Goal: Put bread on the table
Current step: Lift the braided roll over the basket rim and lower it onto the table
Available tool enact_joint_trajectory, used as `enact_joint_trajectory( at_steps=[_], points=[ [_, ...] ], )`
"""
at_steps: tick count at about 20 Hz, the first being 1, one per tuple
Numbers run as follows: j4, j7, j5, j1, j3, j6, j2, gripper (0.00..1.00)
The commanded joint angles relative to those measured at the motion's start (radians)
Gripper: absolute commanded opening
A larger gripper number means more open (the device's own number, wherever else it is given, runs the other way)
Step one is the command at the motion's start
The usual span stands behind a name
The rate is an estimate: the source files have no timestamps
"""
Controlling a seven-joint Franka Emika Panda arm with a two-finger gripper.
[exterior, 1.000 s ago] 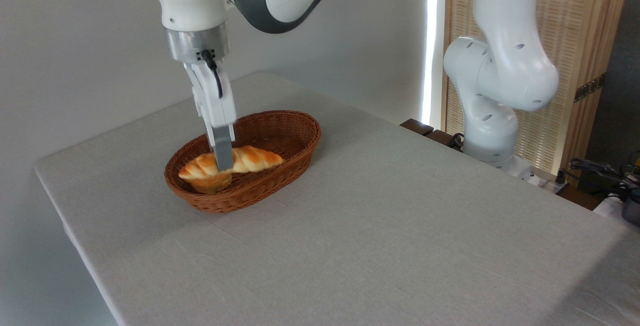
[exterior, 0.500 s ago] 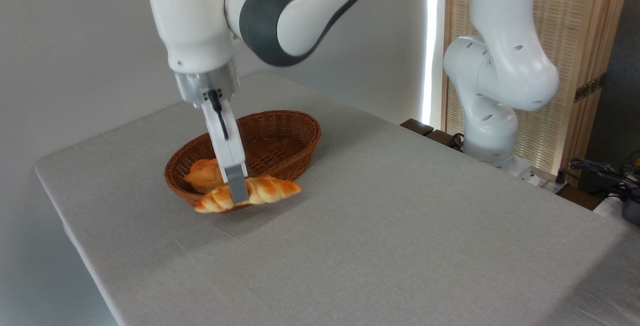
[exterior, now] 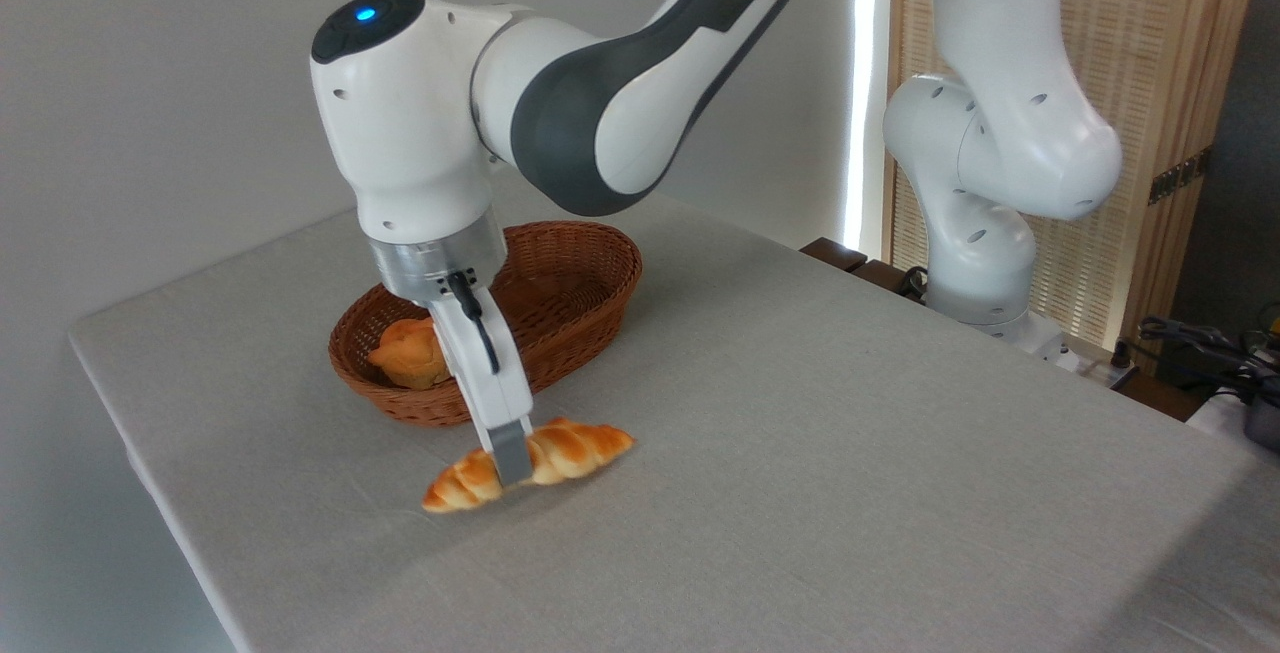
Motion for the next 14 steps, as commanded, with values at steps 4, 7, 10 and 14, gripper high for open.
enact_joint_trajectory(
  at_steps=[4,7,10,14],
  points=[
    [0.002,0.005,0.044,0.013,0.001,-0.002,-0.005,1.00],
    [0.002,0.004,0.044,0.015,0.001,-0.007,-0.005,1.00],
    [0.002,0.003,0.045,0.015,0.001,-0.012,-0.005,1.00],
    [0.010,-0.002,0.056,0.016,0.003,-0.029,-0.012,1.00]
  ],
)
